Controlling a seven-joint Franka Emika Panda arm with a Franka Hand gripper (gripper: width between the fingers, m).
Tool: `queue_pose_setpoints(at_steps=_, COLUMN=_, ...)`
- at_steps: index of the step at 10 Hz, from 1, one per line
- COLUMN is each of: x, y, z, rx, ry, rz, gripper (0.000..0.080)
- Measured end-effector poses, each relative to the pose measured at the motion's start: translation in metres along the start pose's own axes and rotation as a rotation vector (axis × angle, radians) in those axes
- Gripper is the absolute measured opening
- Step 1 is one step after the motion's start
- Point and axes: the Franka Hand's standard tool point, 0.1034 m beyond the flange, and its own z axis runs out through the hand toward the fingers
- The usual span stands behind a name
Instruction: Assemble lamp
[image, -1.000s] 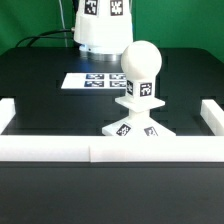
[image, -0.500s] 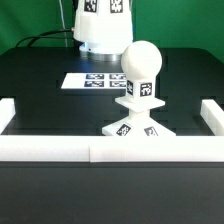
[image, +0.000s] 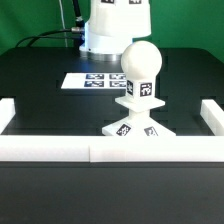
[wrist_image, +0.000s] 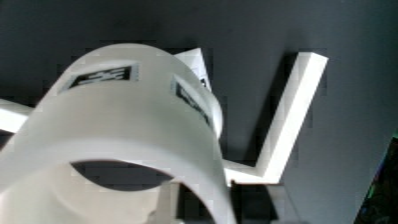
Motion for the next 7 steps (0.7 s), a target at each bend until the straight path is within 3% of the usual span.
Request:
queue_pose_setpoints(at_steps=3, x=0.006, y=-0.010, z=0.021, rx=-0.005, ry=0.001, rz=-0.004, gripper=0.0045)
queue_pose_setpoints(at_steps=7, x=0.012, y=-0.009, z=0.052, rx=-0.019, ry=0.015, rz=-0.008, gripper=0.0045)
